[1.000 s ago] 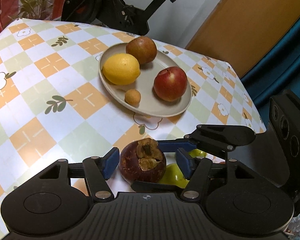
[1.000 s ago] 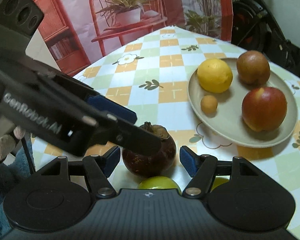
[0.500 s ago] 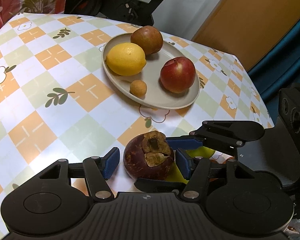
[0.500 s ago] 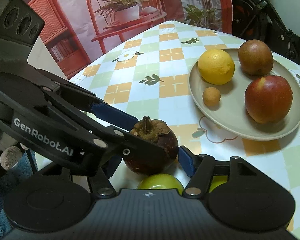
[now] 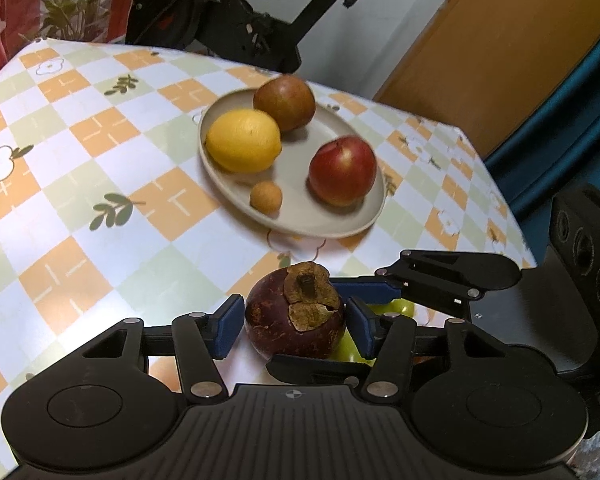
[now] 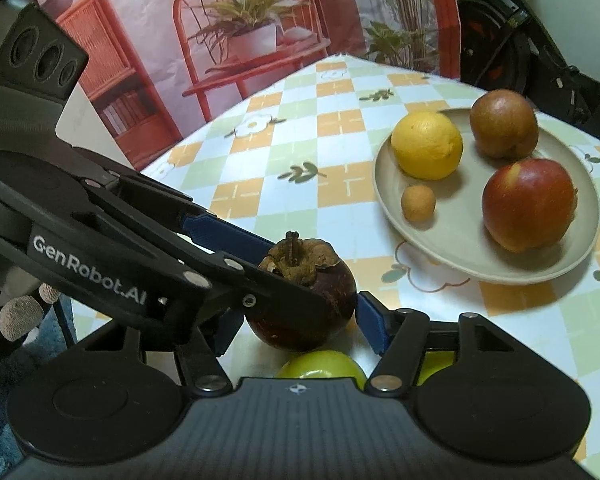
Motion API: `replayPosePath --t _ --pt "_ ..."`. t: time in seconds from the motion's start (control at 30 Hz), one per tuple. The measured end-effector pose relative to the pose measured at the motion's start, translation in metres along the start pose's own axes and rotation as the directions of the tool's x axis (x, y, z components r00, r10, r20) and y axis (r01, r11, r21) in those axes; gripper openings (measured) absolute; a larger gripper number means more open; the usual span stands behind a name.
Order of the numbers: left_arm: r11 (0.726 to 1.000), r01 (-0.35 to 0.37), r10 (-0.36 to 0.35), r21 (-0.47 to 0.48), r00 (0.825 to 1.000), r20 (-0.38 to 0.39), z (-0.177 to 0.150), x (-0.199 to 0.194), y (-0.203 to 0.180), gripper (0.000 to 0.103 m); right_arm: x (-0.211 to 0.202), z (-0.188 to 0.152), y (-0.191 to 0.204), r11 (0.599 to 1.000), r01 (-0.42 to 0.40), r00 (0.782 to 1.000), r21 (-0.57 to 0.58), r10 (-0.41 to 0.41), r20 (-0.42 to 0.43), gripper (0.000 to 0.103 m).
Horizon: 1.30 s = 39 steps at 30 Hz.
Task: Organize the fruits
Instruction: 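Carry the mangosteen with both grippers over the plate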
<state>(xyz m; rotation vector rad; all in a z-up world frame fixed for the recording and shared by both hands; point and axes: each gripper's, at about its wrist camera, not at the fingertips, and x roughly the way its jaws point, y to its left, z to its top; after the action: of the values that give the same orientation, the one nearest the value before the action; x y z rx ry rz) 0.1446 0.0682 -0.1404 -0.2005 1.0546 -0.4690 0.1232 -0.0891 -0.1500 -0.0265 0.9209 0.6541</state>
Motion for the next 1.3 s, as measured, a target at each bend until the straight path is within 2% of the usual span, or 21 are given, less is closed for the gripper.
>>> replayPosePath --t 0.27,0.47,0.93,1.1,1.3 --pt "1.0 0.011 -0.012 0.017 0.998 0.054 0.018 -0.008 -0.01 0.057 -0.015 0.016 -0.007 1.0 0.012 0.999 0.008 -0.012 0.052 0.064" --pt "0.999 0.022 -0.026 0.05 0.997 0.074 0.036 0.0 -0.028 0.057 -0.027 0.023 -0.021 0.998 0.041 0.995 0.038 -0.045 0.088 0.064" --pt "0.992 0.085 -0.088 0.092 0.996 0.018 0.061 0.059 -0.068 0.057 -0.055 0.018 -0.083 0.978 0.142 0.984 0.155 -0.157 0.088 0.064" --pt "0.994 0.071 -0.074 0.084 0.997 0.034 0.063 0.066 -0.067 0.057 -0.055 0.018 -0.095 0.973 0.162 0.981 0.166 -0.178 0.082 0.064" --pt "0.997 0.046 -0.048 0.055 0.998 0.041 0.065 0.063 -0.052 0.057 -0.044 0.024 -0.095 0.978 0.142 0.985 0.149 -0.156 0.081 0.064"
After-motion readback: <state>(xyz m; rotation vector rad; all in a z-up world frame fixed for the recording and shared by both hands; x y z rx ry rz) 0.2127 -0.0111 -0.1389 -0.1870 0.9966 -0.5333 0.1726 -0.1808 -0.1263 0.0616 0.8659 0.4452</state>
